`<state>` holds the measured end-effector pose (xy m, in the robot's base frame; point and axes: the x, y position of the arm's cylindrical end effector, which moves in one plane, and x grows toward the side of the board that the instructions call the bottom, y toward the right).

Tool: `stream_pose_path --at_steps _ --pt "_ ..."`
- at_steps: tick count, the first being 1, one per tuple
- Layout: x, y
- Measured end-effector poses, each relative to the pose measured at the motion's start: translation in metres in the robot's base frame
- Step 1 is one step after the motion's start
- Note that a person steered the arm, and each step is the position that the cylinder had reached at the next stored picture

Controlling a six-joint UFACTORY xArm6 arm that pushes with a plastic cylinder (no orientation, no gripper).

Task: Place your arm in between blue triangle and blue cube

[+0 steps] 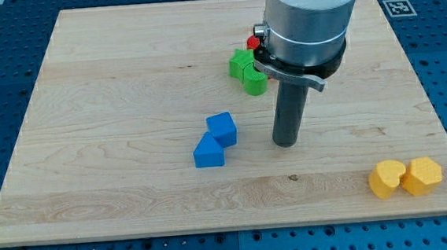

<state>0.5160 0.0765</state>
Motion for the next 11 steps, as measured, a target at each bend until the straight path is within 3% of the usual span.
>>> stream_pose_path --at_steps 2,4,11 --pt "0.043 -0.007" --pt "0.050 -0.025" --pt "-0.003 -0.129"
